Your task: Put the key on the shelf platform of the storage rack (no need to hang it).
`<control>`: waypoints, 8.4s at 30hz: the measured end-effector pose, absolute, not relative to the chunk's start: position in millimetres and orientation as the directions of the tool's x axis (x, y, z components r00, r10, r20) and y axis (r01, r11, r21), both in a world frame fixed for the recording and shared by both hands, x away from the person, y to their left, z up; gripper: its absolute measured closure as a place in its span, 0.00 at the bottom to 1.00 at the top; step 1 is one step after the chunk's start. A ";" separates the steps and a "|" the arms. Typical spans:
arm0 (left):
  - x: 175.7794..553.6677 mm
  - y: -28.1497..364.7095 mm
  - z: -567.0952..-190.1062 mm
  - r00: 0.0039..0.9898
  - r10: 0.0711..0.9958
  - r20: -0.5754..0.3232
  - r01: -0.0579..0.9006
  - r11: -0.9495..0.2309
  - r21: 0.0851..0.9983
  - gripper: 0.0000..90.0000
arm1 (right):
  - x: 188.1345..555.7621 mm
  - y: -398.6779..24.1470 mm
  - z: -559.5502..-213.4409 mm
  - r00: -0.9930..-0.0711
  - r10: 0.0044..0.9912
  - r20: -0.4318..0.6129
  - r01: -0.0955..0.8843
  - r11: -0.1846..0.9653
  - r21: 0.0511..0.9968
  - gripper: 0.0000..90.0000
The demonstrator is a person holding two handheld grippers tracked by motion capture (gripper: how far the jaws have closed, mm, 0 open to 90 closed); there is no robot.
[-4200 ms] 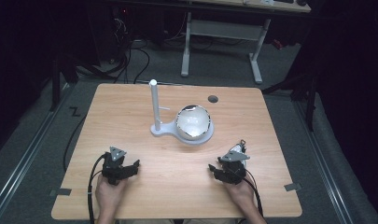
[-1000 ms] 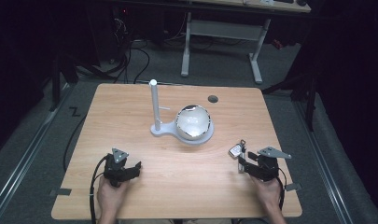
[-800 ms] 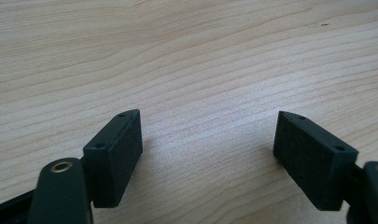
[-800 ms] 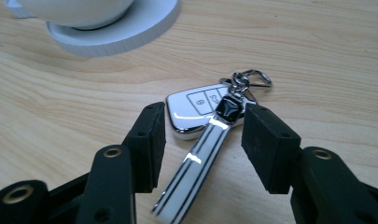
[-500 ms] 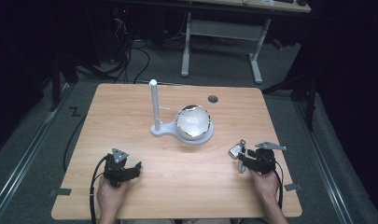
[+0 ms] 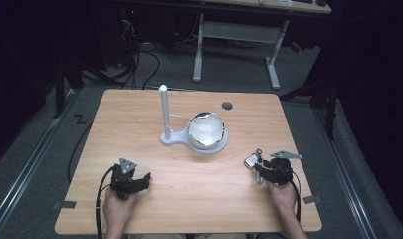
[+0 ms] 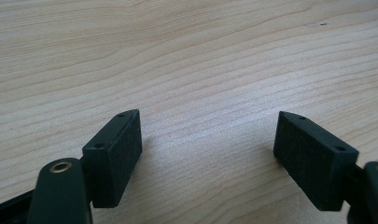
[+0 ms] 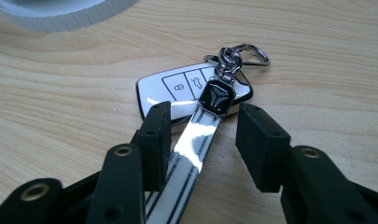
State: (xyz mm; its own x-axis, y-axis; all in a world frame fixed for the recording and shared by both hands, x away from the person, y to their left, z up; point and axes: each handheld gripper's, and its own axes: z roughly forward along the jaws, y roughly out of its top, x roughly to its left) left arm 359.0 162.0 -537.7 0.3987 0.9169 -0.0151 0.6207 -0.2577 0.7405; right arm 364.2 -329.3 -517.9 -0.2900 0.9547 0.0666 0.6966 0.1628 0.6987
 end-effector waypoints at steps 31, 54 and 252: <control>358.9 162.3 -537.7 0.401 0.916 -0.018 0.621 -0.257 0.740 0.26 | 352.2 -328.8 -491.3 -0.338 0.941 0.002 0.632 0.226 0.741 0.84; 358.9 162.0 -537.7 0.401 0.916 -0.016 0.621 -0.259 0.740 0.26 | 337.8 -323.8 -442.4 -0.422 0.906 -0.024 0.529 0.268 0.805 0.84; 358.7 161.9 -537.8 0.402 0.915 -0.015 0.620 -0.260 0.741 0.26 | 459.8 -237.7 -417.9 -0.529 0.848 -0.033 0.531 0.360 0.767 0.61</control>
